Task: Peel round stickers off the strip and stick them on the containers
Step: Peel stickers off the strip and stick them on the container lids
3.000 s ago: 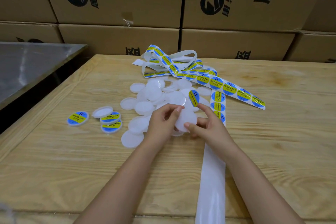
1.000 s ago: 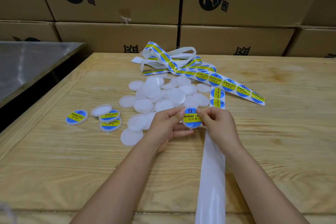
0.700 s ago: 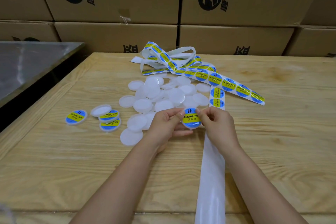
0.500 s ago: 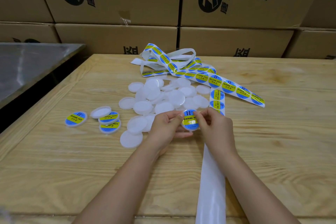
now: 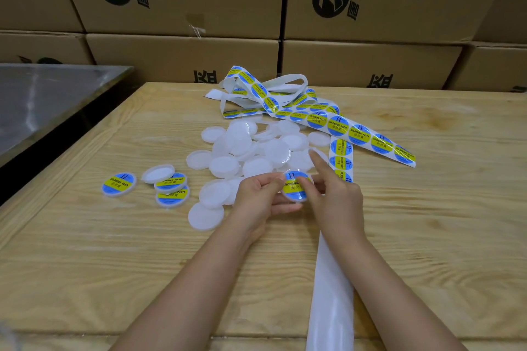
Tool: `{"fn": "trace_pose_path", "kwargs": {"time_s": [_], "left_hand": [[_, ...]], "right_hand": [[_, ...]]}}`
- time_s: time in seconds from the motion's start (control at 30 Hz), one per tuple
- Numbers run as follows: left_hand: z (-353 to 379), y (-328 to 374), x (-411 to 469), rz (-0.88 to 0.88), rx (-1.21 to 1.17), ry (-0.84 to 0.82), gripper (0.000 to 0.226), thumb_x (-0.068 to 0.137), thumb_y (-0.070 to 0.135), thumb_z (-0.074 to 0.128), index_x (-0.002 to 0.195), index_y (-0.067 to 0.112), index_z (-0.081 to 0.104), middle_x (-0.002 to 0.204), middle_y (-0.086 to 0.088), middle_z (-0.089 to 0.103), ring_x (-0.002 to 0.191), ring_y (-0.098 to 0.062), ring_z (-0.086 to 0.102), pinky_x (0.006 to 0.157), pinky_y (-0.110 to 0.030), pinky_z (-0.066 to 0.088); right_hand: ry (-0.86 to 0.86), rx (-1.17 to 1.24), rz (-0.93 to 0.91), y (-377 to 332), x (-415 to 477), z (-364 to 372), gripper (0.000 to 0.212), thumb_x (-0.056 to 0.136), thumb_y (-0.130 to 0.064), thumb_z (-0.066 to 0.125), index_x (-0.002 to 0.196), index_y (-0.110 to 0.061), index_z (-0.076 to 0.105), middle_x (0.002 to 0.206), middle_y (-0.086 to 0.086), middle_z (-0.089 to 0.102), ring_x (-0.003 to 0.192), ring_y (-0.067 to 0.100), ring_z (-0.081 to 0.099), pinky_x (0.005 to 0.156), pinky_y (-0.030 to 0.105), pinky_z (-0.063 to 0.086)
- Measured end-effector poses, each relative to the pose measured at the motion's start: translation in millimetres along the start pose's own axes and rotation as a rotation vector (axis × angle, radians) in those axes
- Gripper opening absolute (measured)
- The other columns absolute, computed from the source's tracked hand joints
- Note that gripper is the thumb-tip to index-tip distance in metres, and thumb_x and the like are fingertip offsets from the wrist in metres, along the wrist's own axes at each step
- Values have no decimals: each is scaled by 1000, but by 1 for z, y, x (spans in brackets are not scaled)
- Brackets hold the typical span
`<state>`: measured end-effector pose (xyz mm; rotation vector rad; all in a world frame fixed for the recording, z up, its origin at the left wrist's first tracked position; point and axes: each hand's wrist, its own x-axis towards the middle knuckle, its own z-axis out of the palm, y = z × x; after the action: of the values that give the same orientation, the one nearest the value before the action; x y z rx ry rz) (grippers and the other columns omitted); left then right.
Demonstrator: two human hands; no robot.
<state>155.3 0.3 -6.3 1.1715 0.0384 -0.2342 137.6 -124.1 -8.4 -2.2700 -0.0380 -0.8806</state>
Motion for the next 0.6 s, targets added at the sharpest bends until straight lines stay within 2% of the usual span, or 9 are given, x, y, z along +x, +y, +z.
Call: {"fn": "trace_pose_path", "kwargs": {"time_s": [0.03, 0.13, 0.2, 0.3, 0.4, 0.5, 0.6], "left_hand": [[0, 0, 0, 2, -11, -13, 17, 94, 6, 50, 99, -5, 62, 83, -20, 69, 69, -28, 70, 59, -32, 58], [1, 1, -2, -7, -47, -63, 18, 94, 6, 50, 100, -4, 63, 84, -18, 70, 72, -29, 70, 62, -34, 59], [2, 0, -3, -29, -52, -83, 22, 94, 9, 49, 108, -4, 61, 89, -18, 70, 75, -29, 70, 67, -35, 59], [5, -1, -4, -50, -42, -130, 26, 96, 11, 46, 115, -1, 60, 96, -16, 69, 80, -28, 70, 76, -36, 58], [7, -1, -6, -58, -120, -172, 24, 95, 11, 46, 112, 3, 61, 96, -13, 70, 81, -25, 70, 74, -35, 59], [7, -2, -6, -51, -231, -173, 27, 93, 14, 48, 116, 3, 58, 103, -15, 69, 84, -26, 70, 74, -34, 58], [4, -1, -4, -38, -271, -152, 30, 89, 16, 53, 114, 2, 59, 102, -16, 70, 86, -28, 70, 72, -33, 59]], "right_hand": [[-3, 38, 21, 1, 1, 0, 33, 83, -16, 70, 116, -15, 67, 77, 4, 72, 68, 21, 65, 69, 32, 47], [39, 109, 53, 2, 0, 1, 13, 87, -11, 64, 97, -8, 72, 84, 4, 72, 76, 21, 66, 70, 21, 42], [65, 161, 119, 0, 0, 3, 9, 88, -10, 62, 86, -4, 69, 79, 4, 69, 74, 22, 62, 67, 21, 39], [72, 275, 241, -2, 2, 5, 13, 89, -18, 62, 82, -7, 60, 78, 3, 65, 77, 22, 61, 68, 24, 41], [64, 347, 290, -3, 1, 7, 20, 84, -26, 68, 86, -15, 52, 84, -2, 60, 81, 16, 58, 66, 8, 37], [-40, 397, 295, -5, -2, 11, 34, 80, -28, 72, 99, -20, 46, 98, -4, 55, 91, 9, 53, 71, 4, 36], [-142, 464, 262, -3, 1, 10, 35, 81, -21, 72, 105, -20, 46, 98, -9, 54, 89, 5, 55, 72, 5, 39]]}}
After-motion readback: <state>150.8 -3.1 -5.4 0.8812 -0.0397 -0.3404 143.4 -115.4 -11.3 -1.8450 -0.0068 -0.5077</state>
